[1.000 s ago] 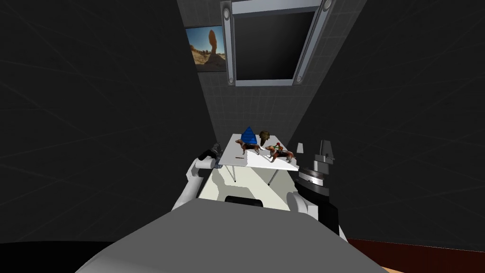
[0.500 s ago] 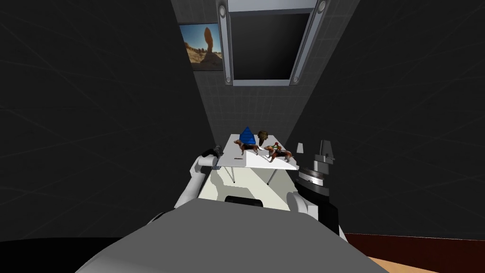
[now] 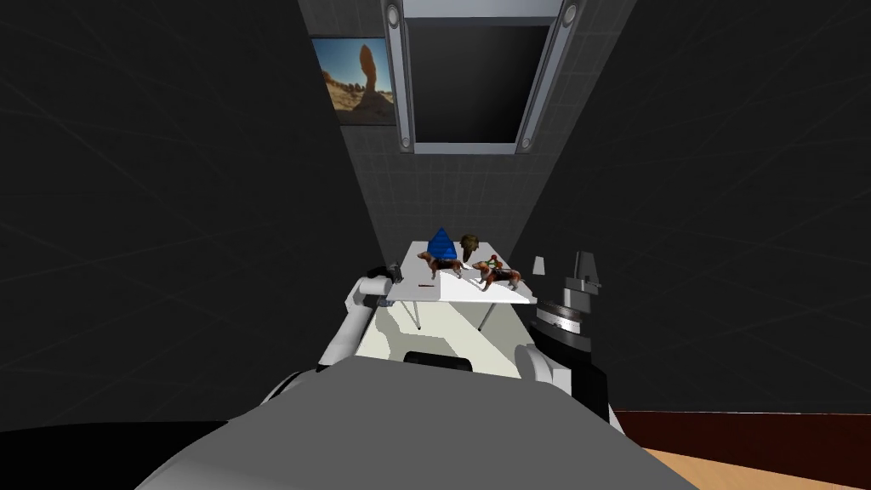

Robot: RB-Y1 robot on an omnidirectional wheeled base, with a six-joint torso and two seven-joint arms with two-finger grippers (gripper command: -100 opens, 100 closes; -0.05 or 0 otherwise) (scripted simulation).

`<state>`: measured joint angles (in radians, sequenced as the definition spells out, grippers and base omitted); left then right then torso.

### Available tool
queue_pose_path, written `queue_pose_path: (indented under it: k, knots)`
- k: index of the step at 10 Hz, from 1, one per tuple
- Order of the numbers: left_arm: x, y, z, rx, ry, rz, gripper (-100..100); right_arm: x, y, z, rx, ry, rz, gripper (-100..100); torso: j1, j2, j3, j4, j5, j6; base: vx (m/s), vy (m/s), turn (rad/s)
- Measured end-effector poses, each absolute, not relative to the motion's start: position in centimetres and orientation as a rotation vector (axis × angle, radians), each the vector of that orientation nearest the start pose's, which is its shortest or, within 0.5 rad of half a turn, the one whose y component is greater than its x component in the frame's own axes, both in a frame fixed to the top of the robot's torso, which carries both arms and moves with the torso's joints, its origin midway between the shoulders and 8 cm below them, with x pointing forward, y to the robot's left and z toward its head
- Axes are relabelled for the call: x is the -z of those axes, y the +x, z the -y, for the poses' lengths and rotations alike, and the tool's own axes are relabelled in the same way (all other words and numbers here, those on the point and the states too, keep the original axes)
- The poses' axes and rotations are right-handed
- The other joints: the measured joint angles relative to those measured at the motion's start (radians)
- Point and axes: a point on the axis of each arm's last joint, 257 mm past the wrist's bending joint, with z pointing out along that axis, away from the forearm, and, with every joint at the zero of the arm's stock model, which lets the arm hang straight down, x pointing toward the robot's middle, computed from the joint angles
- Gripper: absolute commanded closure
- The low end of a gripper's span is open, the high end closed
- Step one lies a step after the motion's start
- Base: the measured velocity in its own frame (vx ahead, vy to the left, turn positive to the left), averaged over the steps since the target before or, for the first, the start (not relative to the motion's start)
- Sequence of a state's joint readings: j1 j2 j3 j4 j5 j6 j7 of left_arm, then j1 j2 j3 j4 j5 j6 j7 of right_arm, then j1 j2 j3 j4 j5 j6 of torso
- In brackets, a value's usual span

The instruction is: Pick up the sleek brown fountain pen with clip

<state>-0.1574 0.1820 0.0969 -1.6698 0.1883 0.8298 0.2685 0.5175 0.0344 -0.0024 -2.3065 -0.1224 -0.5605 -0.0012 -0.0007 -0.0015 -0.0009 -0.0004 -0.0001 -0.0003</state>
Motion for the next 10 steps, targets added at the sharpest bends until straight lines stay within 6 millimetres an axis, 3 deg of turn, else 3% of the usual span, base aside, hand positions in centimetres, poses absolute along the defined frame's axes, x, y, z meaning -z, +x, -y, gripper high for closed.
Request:
queue_pose_path:
  k: [6,10]
  knots:
    - [32.4,54.1,-27.4,0.889,-2.065,-1.508,-100,-4.1,32.3,29.9,-1.380,0.698,-0.451,0,0.000,-0.001,0.000,0.000,0.000,0.000,0.025,0.002,-0.087]
    - [35.1,52.7,-26.7,0.781,-2.182,-1.587,-100,-4.1,32.3,29.9,-1.380,0.698,-0.451,0,-0.001,-0.001,0.000,0.000,0.000,0.000,0.027,-0.004,-0.090]
